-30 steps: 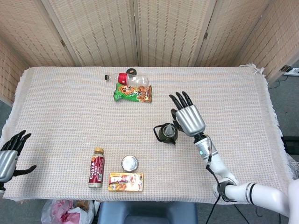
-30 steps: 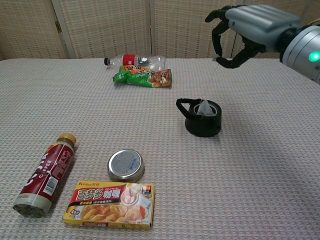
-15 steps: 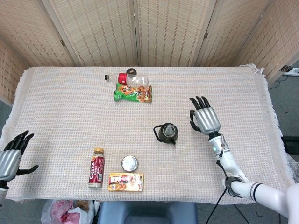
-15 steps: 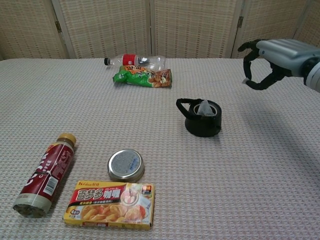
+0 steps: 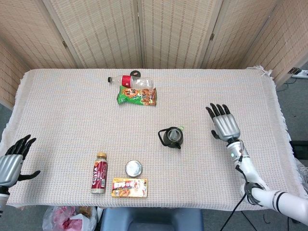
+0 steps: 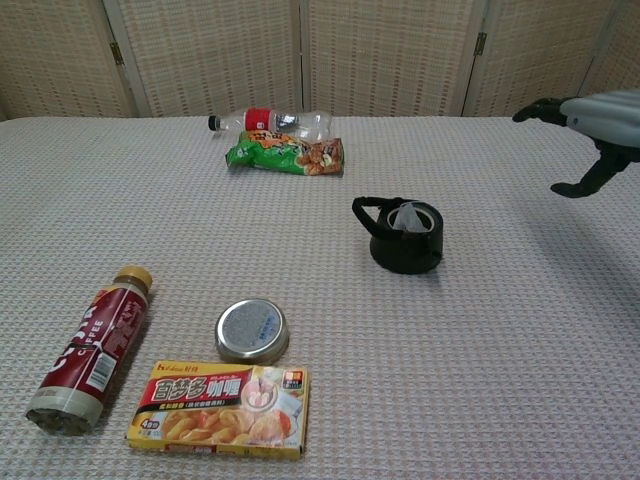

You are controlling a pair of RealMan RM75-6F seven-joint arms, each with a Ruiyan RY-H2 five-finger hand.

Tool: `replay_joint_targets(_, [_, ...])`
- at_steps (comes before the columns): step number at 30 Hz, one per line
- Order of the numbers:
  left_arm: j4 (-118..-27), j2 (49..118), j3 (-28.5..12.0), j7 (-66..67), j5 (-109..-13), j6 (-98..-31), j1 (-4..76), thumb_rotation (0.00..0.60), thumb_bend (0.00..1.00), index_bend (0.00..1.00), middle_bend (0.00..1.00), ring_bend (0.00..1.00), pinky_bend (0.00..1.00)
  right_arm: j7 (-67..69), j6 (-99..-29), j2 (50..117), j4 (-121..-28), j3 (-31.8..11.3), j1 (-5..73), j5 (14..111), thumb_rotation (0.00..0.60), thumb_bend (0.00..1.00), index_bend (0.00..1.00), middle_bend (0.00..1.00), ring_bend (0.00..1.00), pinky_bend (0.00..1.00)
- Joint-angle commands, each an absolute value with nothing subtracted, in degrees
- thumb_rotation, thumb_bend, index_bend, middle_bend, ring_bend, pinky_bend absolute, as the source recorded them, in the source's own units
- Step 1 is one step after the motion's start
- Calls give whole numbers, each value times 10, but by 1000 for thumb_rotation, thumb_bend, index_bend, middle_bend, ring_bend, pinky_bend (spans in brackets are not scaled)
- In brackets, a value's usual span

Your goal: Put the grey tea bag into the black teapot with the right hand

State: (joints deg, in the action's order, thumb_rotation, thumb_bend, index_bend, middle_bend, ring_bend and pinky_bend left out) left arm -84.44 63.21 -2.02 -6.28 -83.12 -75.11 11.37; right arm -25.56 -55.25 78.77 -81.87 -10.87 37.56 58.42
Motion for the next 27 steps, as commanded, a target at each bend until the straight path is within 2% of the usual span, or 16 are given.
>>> replay_joint_targets(1, [-846, 632, -20, -63, -833, -755, 113, 600, 193, 0, 0, 0, 177, -239, -526, 717, -909, -111, 375, 592, 600, 319, 0, 0, 0, 0])
replay_joint_targets(3, [-847, 631, -20, -63, -834, -757, 112, 600, 192, 0, 0, 0, 177, -251, -516, 685, -952, -104, 381, 612, 600, 446, 0, 0, 9, 33])
replay_joint_targets(4, [-847, 631, -20, -64, -835, -758, 111, 600, 193, 0, 0, 0, 177, -261, -512, 673, -971, -101, 385, 616, 600, 506, 0, 0, 43, 93])
replay_joint_targets(6, [-847, 630, -20, -64, -835, -762, 110, 600, 193, 0, 0, 0, 177, -282, -500, 650, -1014, -97, 397, 618, 600, 671, 3, 3, 220, 338])
replay_joint_targets(7, [-848, 630, -20, -65, -835, -764, 109, 600, 193, 0, 0, 0, 178, -294, -495, 641, -1028, -96, 403, 615, 600, 720, 7, 8, 294, 415])
replay_joint_targets(9, [-848, 629, -21, -67, -836, -766, 108, 600, 192, 0, 0, 0, 178, -328, -480, 628, -1054, -93, 423, 592, 600, 839, 32, 51, 539, 685])
replay_joint_targets(11, [-847, 628, -21, -70, -837, -769, 107, 600, 193, 0, 0, 0, 178, -364, -460, 620, -1069, -87, 447, 551, 600, 893, 60, 105, 714, 926])
replay_joint_targets(12, [-847, 628, -21, -71, -839, -771, 106, 600, 192, 0, 0, 0, 178, -389, -448, 617, -1076, -82, 466, 517, 600, 909, 71, 121, 747, 973])
replay_joint_targets(13, [-846, 628, -21, -71, -840, -772, 106, 600, 193, 0, 0, 0, 178, -407, -442, 616, -1080, -77, 481, 490, 600, 932, 84, 137, 773, 1000])
replay_joint_targets(17, [-846, 628, -19, -71, -838, -769, 106, 600, 192, 0, 0, 0, 177, -469, -434, 635, -1087, -51, 545, 376, 600, 981, 101, 154, 817, 1000])
replay_joint_targets(21, [-846, 626, -19, -74, -835, -765, 106, 600, 193, 0, 0, 0, 177, -484, -424, 658, -1075, -32, 591, 306, 600, 961, 103, 154, 830, 1000])
replay_joint_targets(27, [-845, 624, -21, -77, -832, -765, 105, 600, 193, 0, 0, 0, 178, -490, -417, 672, -1075, -5, 638, 261, 600, 896, 114, 154, 830, 1000])
